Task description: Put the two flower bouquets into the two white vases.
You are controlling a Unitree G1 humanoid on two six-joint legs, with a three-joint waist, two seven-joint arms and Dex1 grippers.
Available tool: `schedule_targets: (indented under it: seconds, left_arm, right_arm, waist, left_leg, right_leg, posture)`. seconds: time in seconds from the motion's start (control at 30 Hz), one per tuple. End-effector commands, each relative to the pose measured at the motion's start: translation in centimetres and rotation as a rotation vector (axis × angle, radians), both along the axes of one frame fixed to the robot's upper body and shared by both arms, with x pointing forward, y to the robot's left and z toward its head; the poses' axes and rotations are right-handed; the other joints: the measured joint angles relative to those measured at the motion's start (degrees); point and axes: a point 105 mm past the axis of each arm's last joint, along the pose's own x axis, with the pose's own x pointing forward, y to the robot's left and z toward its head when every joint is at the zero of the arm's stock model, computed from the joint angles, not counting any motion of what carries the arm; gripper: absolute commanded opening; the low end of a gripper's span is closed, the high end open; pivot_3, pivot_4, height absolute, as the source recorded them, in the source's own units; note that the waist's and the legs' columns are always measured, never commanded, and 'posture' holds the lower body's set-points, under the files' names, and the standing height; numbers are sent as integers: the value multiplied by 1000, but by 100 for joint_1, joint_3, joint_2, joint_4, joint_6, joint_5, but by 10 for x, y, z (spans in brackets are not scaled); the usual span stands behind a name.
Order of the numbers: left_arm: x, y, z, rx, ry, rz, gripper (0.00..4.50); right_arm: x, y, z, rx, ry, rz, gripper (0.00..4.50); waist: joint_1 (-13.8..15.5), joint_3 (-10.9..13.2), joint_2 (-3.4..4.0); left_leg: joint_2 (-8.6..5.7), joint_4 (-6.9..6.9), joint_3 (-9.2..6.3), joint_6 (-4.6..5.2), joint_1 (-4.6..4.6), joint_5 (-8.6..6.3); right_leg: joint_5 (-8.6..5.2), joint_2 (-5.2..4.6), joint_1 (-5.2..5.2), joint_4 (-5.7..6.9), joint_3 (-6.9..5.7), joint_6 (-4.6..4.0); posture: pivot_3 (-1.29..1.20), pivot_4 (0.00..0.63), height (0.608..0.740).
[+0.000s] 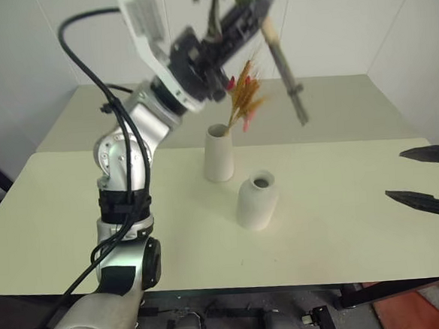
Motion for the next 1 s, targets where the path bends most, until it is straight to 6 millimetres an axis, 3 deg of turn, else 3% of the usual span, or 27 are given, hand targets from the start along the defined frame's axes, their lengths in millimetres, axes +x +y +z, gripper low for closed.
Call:
schedule_targets:
  seconds: [0.03, 0.1, 0.2, 0.37, 1.0]
  left_arm:
    - [-14, 0, 10, -13, -3, -92, 97]
    - [-12, -7, -1, 79, 1, -77, 97]
    - [-3, -23, -35, 290, 8, -9, 97]
    - [16, -25, -55, 345, 8, 105, 97]
    - [25, -28, -84, 529, -31, 131, 97]
  right_arm:
    - [-2, 1, 13, -14, -61, -4, 4500]
    - [-1, 2, 12, -17, -59, -5, 4500]
    - [1, 3, 11, -19, -55, -10, 4500]
    - [2, 4, 10, -20, -50, -15, 4500]
    - [0, 3, 12, -34, -29, -17, 4500]
  waist:
    - [2, 0, 0]
    - [0, 0, 0]
    - [-4, -2, 4]
    - [2, -2, 3]
    - [-3, -2, 4]
  left_leg:
    - [0, 0, 0, 0, 1, 0]
    - [0, 1, -1, 0, 1, 0]
    - [0, 1, -1, 0, 2, 0]
    - [1, 2, -1, 0, 2, 0]
    - [2, 2, -1, 3, -2, -2]
  right_leg:
    - [0, 0, 2, 0, 0, 1]
    - [0, 0, 2, 1, 0, 2]
    - [0, 2, 2, 1, 1, 2]
    - [1, 2, 1, 2, 1, 1]
    - [1, 3, -4, 1, 2, 0]
  posture:
    - [0, 150, 740]
    - [0, 150, 740]
    - [0, 150, 740]
    - [0, 150, 740]
    - [0, 150, 740]
